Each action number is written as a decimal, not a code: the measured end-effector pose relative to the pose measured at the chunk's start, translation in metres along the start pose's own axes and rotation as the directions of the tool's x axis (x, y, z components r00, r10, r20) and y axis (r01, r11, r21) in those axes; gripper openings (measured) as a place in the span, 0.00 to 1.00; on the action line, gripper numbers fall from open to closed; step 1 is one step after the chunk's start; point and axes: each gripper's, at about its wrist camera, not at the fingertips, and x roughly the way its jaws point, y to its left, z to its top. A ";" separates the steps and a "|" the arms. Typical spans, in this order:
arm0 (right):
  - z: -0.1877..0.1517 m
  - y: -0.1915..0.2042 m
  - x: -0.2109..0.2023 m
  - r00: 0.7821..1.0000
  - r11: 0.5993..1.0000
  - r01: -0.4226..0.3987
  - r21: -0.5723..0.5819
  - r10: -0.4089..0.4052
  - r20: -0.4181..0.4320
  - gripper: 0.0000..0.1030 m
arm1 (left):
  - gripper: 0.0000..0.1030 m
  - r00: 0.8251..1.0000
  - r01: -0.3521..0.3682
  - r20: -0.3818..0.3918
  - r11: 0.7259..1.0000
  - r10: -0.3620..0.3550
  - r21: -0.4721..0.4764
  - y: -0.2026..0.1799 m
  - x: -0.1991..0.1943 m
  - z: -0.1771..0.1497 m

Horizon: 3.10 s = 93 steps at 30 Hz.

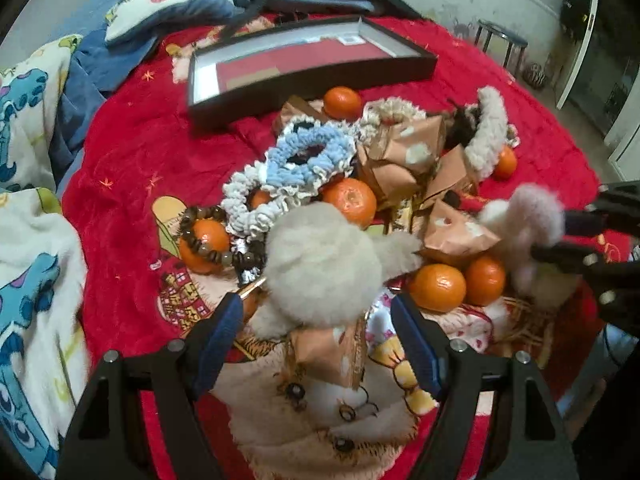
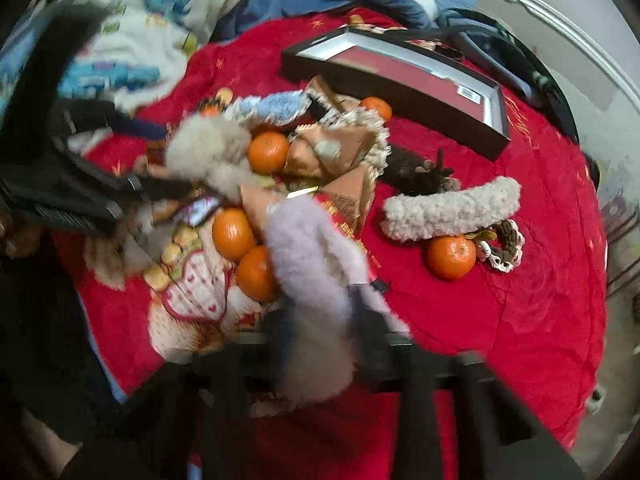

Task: Organize objects
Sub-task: 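Grasp the cream teddy with the left tool while the right tool grasps the pink bunny, then carry both plush toys into the black-framed tray and open both tools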

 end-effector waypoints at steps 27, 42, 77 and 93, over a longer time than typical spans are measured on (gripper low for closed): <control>0.029 -0.013 -0.061 0.997 0.979 -0.012 0.204 -0.005 0.083 0.13 | 0.19 0.983 0.151 0.120 0.984 -0.139 -0.097 0.007 -0.034 0.019; 0.073 -0.057 -0.062 0.984 0.957 -0.046 0.285 -0.006 0.179 0.13 | 0.19 0.965 0.137 0.233 0.988 -0.118 -0.065 0.023 -0.066 0.086; 0.200 -0.152 0.096 0.970 0.923 0.051 0.381 -0.137 0.201 0.13 | 0.20 0.957 0.097 0.284 0.983 -0.050 -0.155 0.083 0.073 0.195; 0.209 -0.170 0.076 0.975 0.881 0.041 0.472 -0.139 0.175 0.52 | 0.40 0.995 0.097 0.060 0.961 -0.084 -0.261 0.102 0.083 0.206</control>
